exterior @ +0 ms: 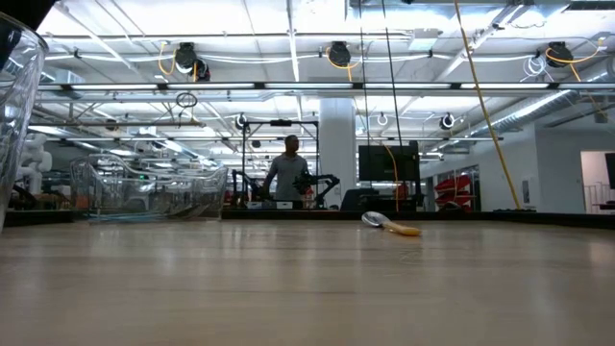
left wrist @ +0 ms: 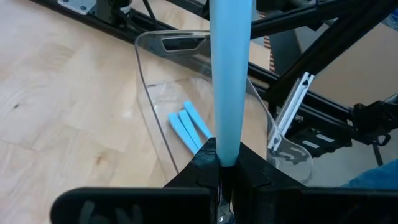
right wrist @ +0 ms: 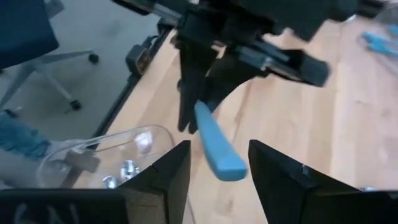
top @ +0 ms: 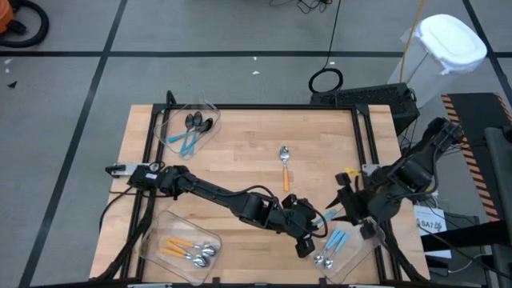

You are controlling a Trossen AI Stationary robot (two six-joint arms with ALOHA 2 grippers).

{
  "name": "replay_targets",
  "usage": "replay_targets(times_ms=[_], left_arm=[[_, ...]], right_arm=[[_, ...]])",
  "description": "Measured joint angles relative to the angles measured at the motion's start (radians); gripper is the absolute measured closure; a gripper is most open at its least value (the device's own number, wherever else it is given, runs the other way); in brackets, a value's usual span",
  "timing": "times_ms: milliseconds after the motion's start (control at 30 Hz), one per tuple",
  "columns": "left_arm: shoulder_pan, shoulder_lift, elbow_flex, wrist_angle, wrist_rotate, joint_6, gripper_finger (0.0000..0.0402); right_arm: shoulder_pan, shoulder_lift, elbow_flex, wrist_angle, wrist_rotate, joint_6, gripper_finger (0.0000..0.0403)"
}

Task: Sort silverware by color (type)
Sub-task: Put the light blue spoon into the bottom right transparent bin

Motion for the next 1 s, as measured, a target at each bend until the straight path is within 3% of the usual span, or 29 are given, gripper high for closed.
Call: replay_targets(times_ms=[367,800,1000], left_arm=[[-0.002,0.000,0.000,-0.022,0.006,0.013,0.0387],[-0.004,0.001,0.000,-0.029,0.010,0.037,0.0387],[-0.003,0.001,0.000,-0.029,0.008,0.036,0.0387]], right_arm=[[-0.035,0.042,0.000,0.053,-0.116,0.018,0.0249],[-0.050,0.059,0.000,0.051,-0.154,0.073,0.0340],[-0.055,0.059,0.000,0.050,-0.156,0.089,0.0343]])
